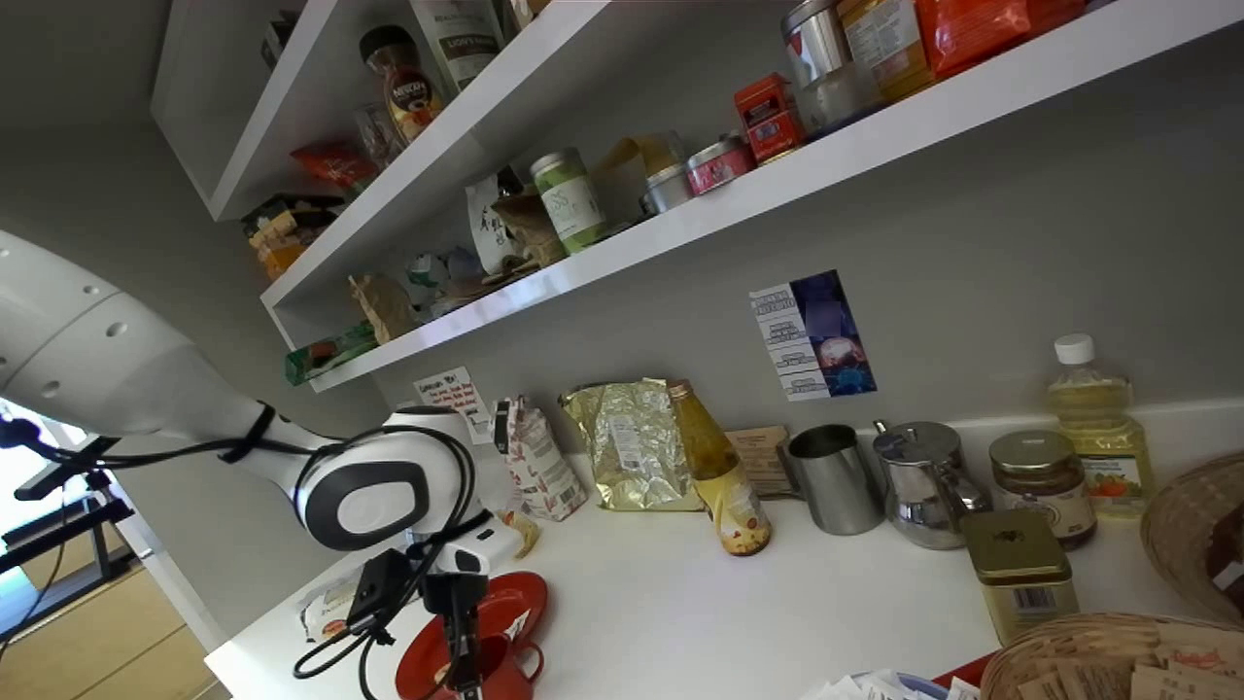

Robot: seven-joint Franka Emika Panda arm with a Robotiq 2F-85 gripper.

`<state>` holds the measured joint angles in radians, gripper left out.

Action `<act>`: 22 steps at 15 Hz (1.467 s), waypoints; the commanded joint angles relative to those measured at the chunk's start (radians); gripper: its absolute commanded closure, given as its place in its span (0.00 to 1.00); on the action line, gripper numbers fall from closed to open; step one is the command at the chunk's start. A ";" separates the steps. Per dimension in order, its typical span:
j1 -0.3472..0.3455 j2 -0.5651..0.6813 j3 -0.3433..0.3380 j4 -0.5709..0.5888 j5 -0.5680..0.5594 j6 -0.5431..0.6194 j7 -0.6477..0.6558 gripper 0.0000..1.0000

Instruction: Put the orange cup on the orange plate

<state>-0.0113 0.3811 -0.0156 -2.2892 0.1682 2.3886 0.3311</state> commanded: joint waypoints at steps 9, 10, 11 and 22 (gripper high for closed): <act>0.005 0.080 -0.024 0.056 0.006 -0.026 -0.007 0.87; 0.004 0.082 -0.025 0.059 0.006 -0.027 -0.007 0.93; 0.006 0.081 -0.025 0.059 0.004 -0.027 -0.006 0.99; 0.076 -0.061 -0.049 0.033 -0.111 -0.024 0.070 0.98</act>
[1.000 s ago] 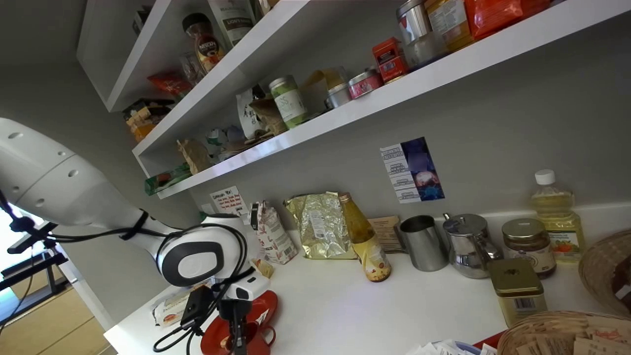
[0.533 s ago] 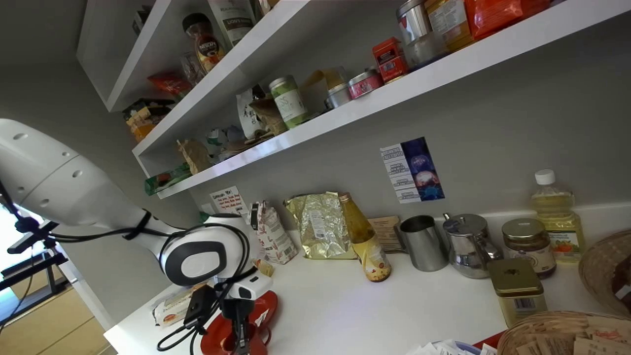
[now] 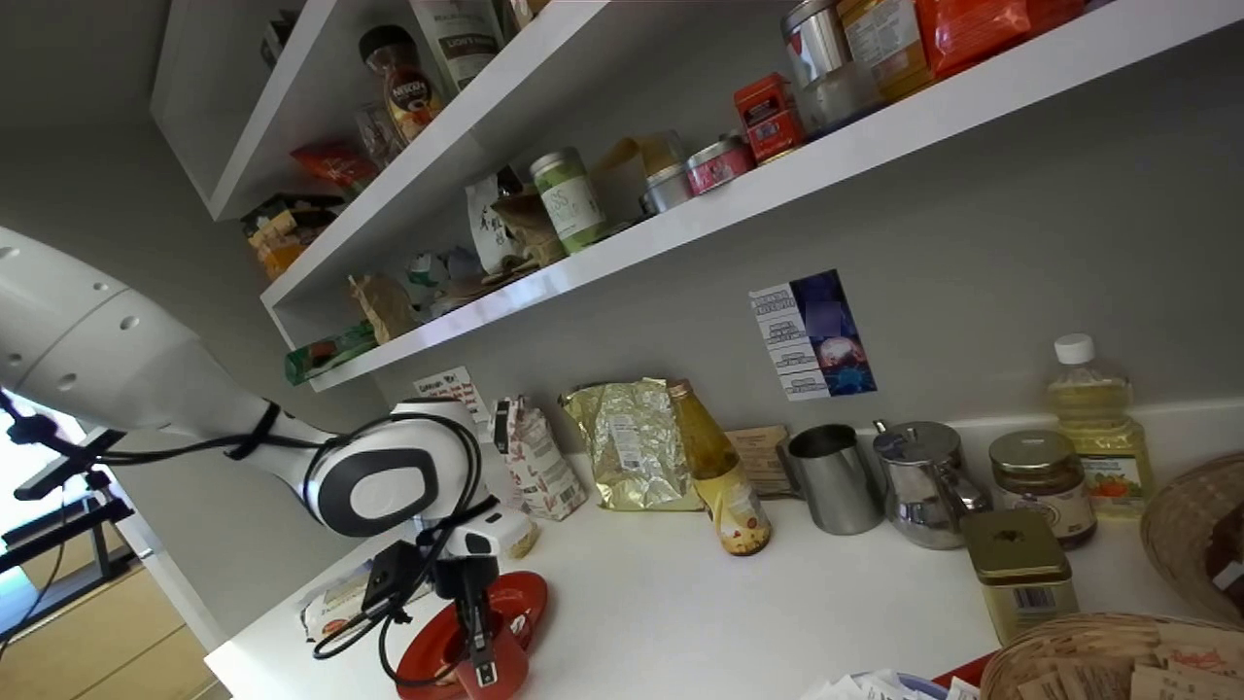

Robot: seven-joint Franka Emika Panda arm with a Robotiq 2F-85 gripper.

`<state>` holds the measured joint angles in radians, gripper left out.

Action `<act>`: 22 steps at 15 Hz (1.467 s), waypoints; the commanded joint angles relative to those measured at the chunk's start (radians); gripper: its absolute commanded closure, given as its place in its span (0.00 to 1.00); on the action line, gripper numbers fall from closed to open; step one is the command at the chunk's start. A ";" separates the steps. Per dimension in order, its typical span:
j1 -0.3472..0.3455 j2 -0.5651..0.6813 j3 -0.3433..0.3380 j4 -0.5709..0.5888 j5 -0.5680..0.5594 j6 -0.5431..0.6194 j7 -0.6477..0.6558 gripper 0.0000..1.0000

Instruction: Put the orange cup on the orange plate

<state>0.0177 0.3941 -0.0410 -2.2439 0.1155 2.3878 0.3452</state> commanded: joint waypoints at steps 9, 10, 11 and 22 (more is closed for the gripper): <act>0.167 -0.052 0.021 0.130 -0.200 -0.140 0.207 0.98; 0.175 -0.034 0.030 0.166 -0.197 -0.165 0.207 0.98; 0.180 -0.011 0.042 0.207 -0.183 -0.191 0.200 0.98; 0.175 0.256 0.109 0.553 -0.069 -0.302 0.072 0.98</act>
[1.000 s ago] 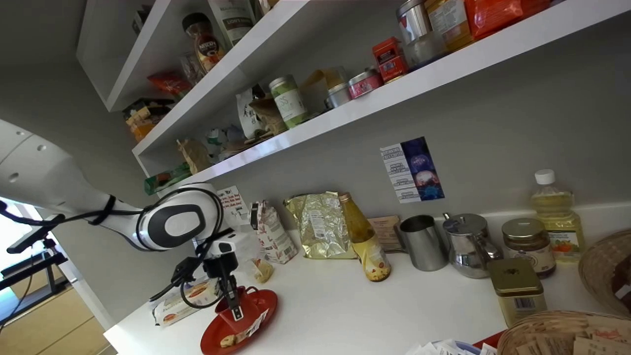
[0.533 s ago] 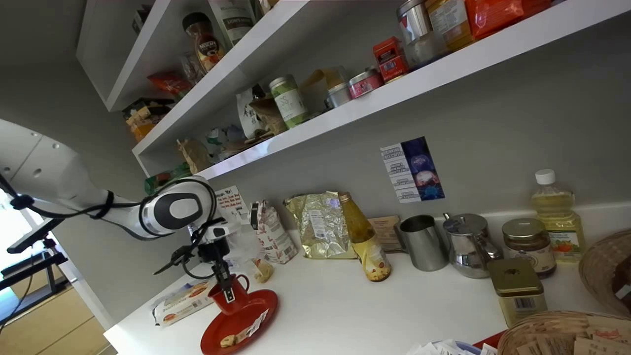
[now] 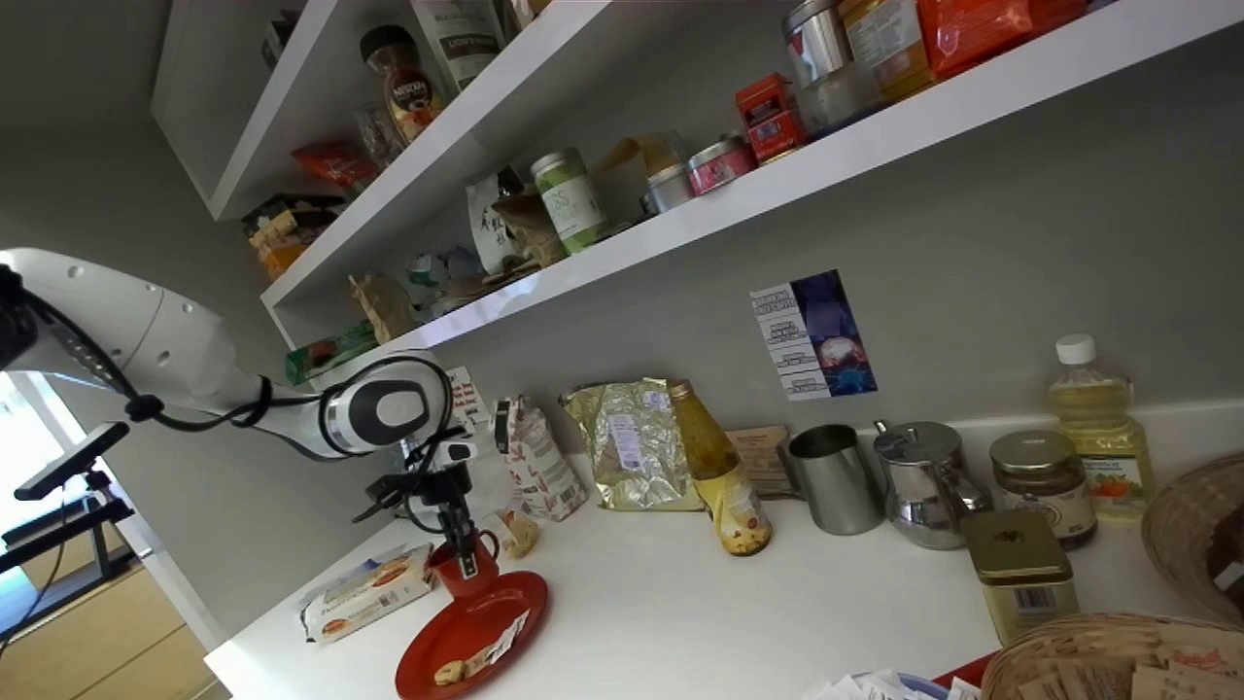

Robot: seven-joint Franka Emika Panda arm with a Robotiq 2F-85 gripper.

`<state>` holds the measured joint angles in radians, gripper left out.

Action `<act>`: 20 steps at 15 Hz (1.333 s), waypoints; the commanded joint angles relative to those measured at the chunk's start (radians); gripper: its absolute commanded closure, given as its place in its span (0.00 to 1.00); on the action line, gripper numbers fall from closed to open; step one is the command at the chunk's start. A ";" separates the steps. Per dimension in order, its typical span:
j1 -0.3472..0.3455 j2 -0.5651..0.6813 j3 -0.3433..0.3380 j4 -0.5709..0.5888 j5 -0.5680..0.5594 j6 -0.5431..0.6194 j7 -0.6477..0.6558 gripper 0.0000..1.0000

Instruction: Put the orange cup on the orange plate

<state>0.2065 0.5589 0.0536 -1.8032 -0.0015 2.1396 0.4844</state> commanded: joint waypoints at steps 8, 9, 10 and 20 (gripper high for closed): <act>-0.034 0.213 0.029 0.218 0.129 -0.105 -0.172 0.98; -0.035 0.223 0.031 0.226 0.135 -0.111 -0.181 0.98; -0.035 0.234 0.033 0.233 0.139 -0.119 -0.186 0.98; -0.021 0.266 0.046 0.245 0.153 -0.134 -0.189 0.98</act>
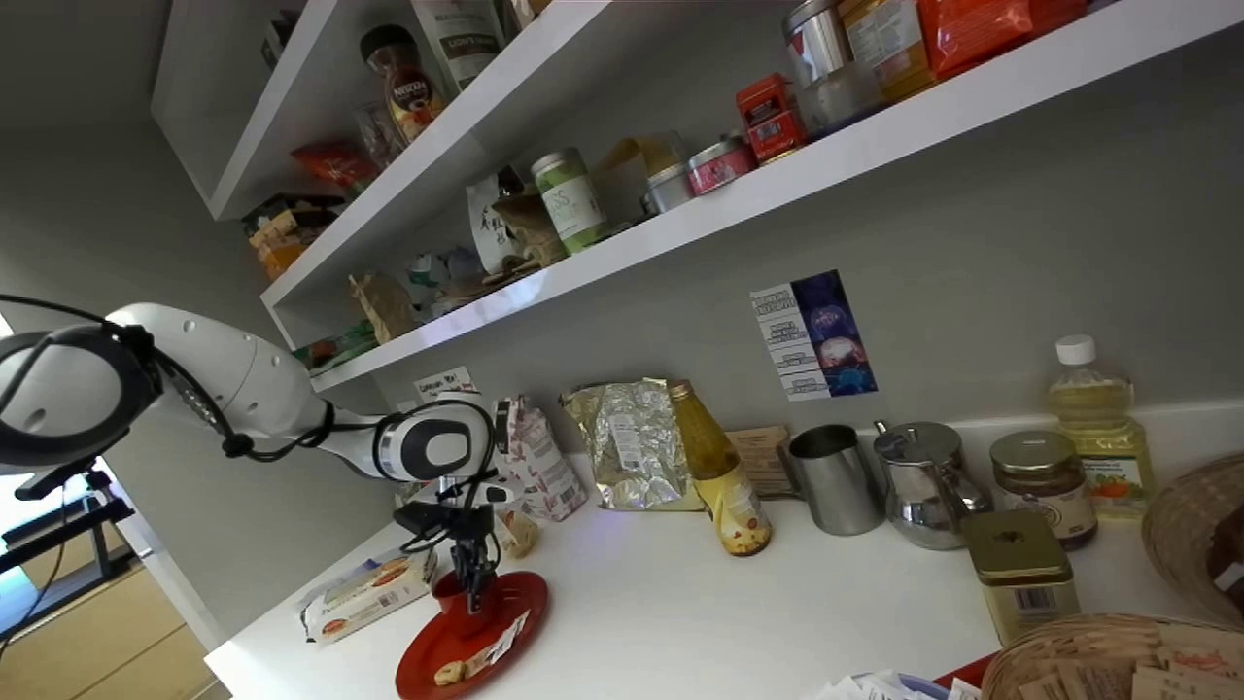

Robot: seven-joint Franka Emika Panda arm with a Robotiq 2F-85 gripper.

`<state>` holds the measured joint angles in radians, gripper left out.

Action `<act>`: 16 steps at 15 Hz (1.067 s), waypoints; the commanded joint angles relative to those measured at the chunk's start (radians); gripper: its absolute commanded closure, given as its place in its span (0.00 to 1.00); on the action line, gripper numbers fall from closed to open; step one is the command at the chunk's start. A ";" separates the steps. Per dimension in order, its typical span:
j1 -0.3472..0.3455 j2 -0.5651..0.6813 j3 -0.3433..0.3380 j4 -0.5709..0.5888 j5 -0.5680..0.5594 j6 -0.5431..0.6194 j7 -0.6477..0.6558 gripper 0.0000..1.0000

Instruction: Put the orange cup on the orange plate

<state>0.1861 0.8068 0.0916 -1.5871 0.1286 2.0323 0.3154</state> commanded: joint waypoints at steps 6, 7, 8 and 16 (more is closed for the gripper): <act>0.012 0.006 -0.001 0.005 0.007 -0.004 -0.006 0.68; 0.012 0.006 -0.001 0.005 0.007 -0.004 -0.006 0.68; 0.012 0.006 -0.001 0.005 0.007 -0.004 -0.006 0.68; 0.011 -0.024 -0.002 -0.030 0.006 0.015 -0.006 0.37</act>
<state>0.1901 0.7812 0.0982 -1.6214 0.1285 2.0502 0.3130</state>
